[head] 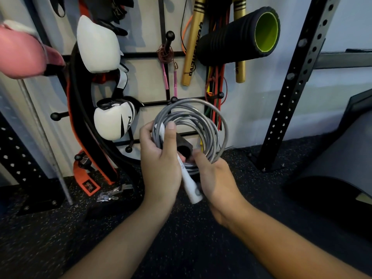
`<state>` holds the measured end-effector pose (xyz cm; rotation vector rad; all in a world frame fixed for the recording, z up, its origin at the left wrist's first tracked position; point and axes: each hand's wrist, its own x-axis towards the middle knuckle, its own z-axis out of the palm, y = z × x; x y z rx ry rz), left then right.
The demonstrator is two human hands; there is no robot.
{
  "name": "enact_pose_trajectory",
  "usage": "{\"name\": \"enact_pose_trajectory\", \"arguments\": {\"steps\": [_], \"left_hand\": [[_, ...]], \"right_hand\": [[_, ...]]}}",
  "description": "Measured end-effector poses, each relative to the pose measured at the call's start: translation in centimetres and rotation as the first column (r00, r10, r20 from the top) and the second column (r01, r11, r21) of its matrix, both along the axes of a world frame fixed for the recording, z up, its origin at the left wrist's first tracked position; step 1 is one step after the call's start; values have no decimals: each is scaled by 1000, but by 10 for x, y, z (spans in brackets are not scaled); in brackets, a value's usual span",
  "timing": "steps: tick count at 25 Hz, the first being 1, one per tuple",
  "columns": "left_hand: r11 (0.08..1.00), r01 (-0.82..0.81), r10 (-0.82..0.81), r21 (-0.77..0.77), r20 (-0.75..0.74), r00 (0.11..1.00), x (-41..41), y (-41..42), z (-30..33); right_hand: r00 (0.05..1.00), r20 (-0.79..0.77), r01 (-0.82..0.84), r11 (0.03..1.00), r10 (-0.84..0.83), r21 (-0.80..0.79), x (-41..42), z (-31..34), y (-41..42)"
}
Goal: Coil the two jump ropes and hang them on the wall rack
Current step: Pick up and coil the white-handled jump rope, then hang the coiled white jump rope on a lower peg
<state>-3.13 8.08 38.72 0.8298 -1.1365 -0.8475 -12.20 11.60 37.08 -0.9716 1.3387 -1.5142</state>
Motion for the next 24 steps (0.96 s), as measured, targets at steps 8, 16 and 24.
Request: {"name": "enact_pose_trajectory", "arguments": {"steps": [8,16,24], "left_hand": [[998,39,-30,-41,212,977,15,-11,18],[993,119,-115,-1,262,958,43,-23,39],[988,150,-139,-20,278,951,47,-61,32]], "right_hand": [[982,-137,99,976,-127,-194,-17,30,-11],[978,-173,-132,988,118,-75,-13,43,-16],[942,-335,-71,982,8,-177,-8,36,-43]]}}
